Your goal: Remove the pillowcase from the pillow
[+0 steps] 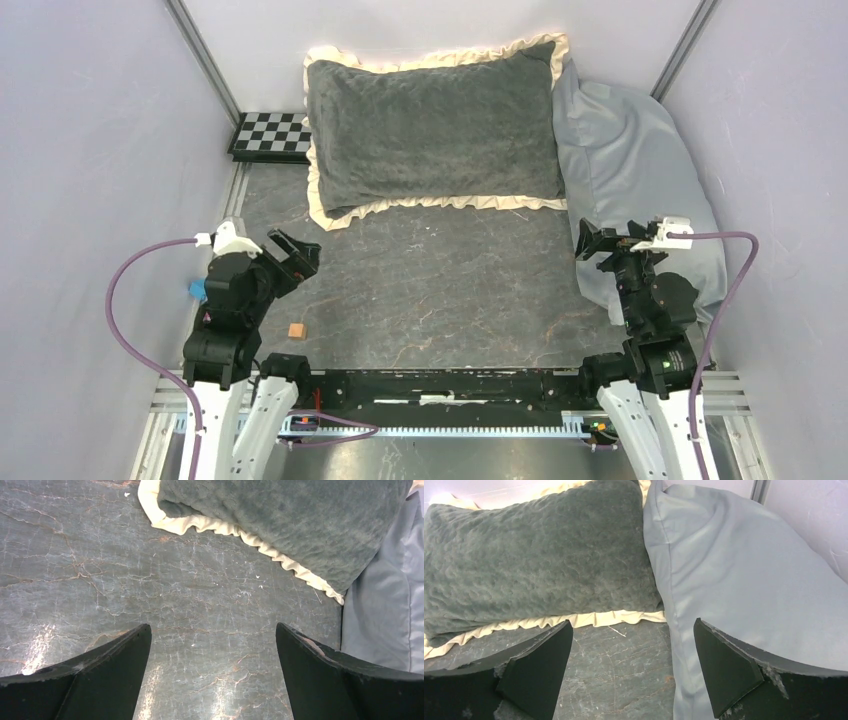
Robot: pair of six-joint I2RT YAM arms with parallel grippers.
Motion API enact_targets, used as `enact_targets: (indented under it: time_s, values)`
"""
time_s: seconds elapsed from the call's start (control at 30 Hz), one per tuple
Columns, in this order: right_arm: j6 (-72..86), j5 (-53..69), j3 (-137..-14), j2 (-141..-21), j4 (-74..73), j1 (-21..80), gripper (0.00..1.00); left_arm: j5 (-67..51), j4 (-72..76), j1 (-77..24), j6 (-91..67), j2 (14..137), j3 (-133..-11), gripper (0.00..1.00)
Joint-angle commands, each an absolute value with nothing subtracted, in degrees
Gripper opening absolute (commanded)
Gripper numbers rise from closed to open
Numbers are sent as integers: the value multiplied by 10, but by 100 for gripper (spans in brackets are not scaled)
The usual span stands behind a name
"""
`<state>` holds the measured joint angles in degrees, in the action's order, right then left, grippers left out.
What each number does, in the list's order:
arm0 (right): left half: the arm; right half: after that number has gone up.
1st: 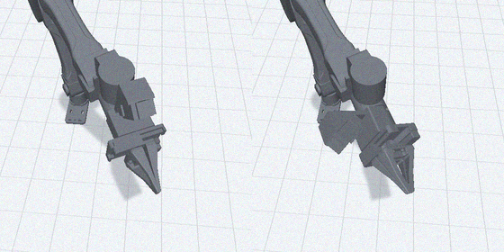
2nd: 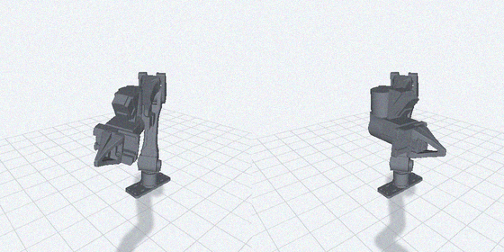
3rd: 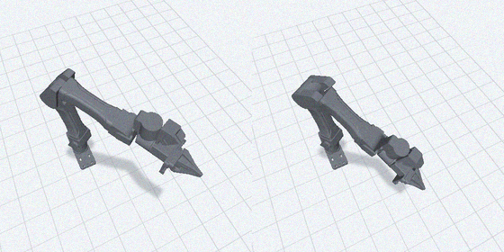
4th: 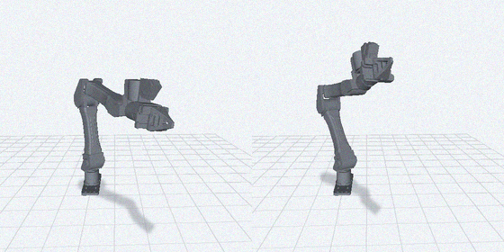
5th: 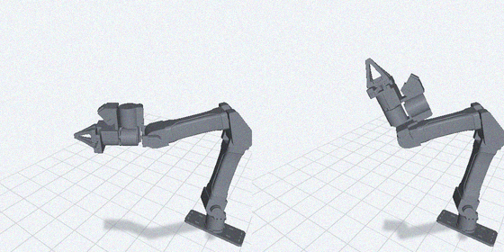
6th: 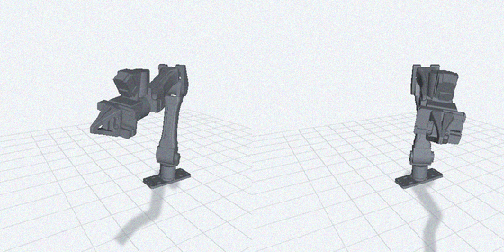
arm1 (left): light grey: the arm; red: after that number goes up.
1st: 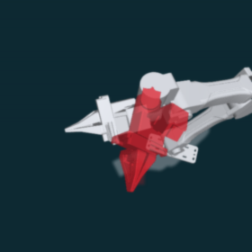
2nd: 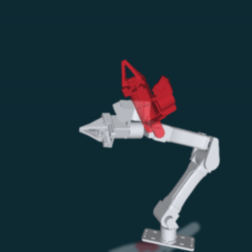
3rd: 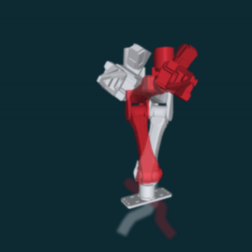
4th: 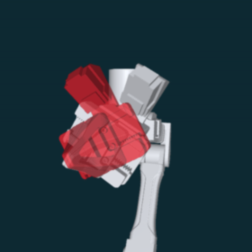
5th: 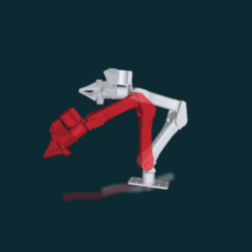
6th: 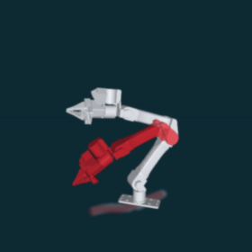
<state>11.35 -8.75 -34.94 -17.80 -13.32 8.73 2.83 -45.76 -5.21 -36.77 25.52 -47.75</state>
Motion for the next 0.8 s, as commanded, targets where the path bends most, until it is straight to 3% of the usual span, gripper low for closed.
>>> enact_targets:
  time_s: [0.0, 0.43, 0.77]
  values:
    - [123, -62, -346, -192, -101, 88, 98, 19, -439, -50, -354, 264, -485, 100]
    - [124, -45, -336, -217, -83, 88, 98, -20, -418, -50, -357, 295, -470, 100]
    - [160, 52, -329, -290, -23, 89, 98, -79, -274, -51, -455, 346, -398, 100]
